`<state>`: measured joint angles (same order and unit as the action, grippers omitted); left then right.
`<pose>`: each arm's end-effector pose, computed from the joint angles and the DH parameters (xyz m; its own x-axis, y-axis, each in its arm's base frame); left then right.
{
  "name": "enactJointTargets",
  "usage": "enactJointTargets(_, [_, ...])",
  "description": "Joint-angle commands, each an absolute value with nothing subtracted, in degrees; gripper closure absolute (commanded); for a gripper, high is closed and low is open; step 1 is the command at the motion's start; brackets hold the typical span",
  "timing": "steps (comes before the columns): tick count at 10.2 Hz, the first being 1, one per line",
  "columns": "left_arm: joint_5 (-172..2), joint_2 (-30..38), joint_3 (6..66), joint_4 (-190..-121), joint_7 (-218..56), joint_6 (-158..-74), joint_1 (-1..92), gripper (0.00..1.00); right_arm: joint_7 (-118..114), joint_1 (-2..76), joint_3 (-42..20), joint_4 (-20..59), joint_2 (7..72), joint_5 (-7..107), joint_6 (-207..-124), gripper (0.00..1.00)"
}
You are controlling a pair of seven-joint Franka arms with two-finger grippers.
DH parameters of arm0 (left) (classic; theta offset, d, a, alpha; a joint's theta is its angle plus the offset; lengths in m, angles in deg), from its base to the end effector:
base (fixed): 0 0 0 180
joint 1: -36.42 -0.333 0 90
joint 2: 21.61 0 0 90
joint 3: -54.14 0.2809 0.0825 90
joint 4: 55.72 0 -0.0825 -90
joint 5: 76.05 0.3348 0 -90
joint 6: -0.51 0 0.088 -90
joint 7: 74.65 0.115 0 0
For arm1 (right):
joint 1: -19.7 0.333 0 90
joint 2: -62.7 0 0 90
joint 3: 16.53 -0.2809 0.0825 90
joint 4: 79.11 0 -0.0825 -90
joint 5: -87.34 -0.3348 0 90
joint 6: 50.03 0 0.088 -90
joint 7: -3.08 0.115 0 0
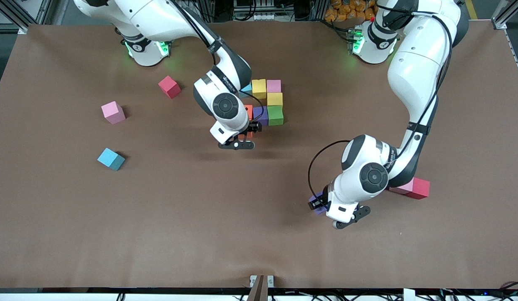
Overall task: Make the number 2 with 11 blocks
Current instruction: 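Place the orange cube at the figure and open the right gripper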
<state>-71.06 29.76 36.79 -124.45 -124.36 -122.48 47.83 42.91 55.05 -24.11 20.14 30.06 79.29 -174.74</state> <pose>0.6393 -0.2798 0.2542 0.9051 0.4197 -0.0685 0.4252 -0.8902 0.1635 0.4383 0.4083 0.2412 0.9763 -0.0430 -0.2122 -0.0549 -0.9972 -0.0506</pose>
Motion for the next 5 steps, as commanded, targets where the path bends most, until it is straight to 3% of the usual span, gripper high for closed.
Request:
enactJointTargets(1, [-72.71,27.53,39.10,-124.80,-124.04,-118.86,51.70,0.68,42.64,52.93,-24.18,20.65,31.94,79.26,-174.04,0.00])
enactJointTargets(5, [-77.53,26.82,49.11,-124.72,-124.31,-117.00,61.81,0.69,42.20,49.77,-22.86,18.64,31.07,80.66,-174.13,0.00])
